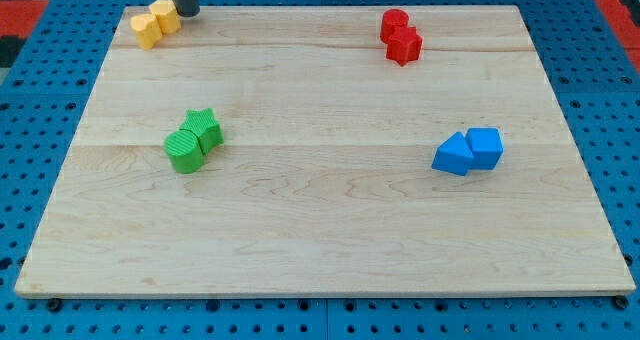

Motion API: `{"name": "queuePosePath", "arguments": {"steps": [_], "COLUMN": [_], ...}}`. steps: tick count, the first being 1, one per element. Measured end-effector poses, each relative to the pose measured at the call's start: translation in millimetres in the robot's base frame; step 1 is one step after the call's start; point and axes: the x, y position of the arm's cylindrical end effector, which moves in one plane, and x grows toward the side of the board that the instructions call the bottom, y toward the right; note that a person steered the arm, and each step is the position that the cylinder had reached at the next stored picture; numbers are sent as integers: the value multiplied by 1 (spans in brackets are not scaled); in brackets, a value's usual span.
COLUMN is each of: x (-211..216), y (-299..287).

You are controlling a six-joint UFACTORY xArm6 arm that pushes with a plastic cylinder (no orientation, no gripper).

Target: Push the green star towards the yellow hexagon

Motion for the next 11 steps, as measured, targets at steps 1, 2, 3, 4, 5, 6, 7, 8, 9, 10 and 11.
{"name": "queuePosePath", "arguments": {"steps": [1,2,3,4,5,6,7,8,9,10,11], "x": [43,119,209,290,294,257,244,244,244,243,222], "y": [60,108,145,123,80,79,72,72,65,45,36]}}
